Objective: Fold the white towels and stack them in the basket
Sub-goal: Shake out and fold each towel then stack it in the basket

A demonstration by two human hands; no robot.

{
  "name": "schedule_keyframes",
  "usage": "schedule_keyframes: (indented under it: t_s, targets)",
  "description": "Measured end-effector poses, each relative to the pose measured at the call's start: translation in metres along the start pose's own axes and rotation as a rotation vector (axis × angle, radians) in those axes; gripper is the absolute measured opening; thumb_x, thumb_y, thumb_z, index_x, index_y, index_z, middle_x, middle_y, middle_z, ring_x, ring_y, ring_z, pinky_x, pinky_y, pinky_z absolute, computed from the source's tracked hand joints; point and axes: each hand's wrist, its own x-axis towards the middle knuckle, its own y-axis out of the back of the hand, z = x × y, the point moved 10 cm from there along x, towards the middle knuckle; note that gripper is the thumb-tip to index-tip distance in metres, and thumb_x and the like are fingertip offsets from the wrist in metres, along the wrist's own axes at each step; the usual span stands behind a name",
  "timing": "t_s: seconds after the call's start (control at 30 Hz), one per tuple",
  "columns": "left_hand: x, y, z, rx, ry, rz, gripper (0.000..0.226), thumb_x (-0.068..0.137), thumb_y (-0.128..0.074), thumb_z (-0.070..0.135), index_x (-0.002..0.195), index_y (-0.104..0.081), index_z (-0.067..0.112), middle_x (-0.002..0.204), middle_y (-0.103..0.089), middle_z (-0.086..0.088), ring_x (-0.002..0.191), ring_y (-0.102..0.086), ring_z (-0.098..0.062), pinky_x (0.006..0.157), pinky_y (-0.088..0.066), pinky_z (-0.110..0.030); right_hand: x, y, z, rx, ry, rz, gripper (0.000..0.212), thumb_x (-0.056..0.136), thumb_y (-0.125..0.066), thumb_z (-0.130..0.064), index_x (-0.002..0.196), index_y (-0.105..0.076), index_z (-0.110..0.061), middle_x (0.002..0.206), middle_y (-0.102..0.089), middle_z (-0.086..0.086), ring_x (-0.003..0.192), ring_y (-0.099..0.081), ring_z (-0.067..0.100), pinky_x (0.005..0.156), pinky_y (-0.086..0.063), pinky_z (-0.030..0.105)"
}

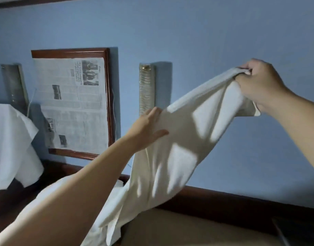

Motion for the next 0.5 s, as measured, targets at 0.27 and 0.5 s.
schedule_keyframes:
  t_s: [0.27,0.5]
  targets:
    - [-0.226,-0.146,-0.154,-0.16,0.766,-0.218,0.017,0.106,-0.051,0.033,0.094,-0.055,0.021,0.082,-0.062,0.003,0.077,-0.059,-0.024,0.067,-0.044,-0.039,-0.061,-0.059,-0.003,-0.057,0.013,-0.111,0.02,0.094,-0.052,-0.013,0.107,-0.069,-0.014,0.102,-0.067,-0.002,0.095,-0.06,0.02,0.077,-0.039,0.027]
    - [-0.191,-0.115,-0.106,-0.299,0.656,-0.245,0.029,0.105,-0.043,0.022,0.115,-0.07,0.022,0.111,-0.071,0.003,0.11,-0.064,-0.023,0.089,-0.048,-0.035,-0.094,-0.059,0.045,-0.104,-0.11,-0.09,0.022,0.097,-0.046,-0.012,0.11,-0.064,-0.014,0.105,-0.063,-0.006,0.096,-0.056,0.019,0.077,-0.036,0.028]
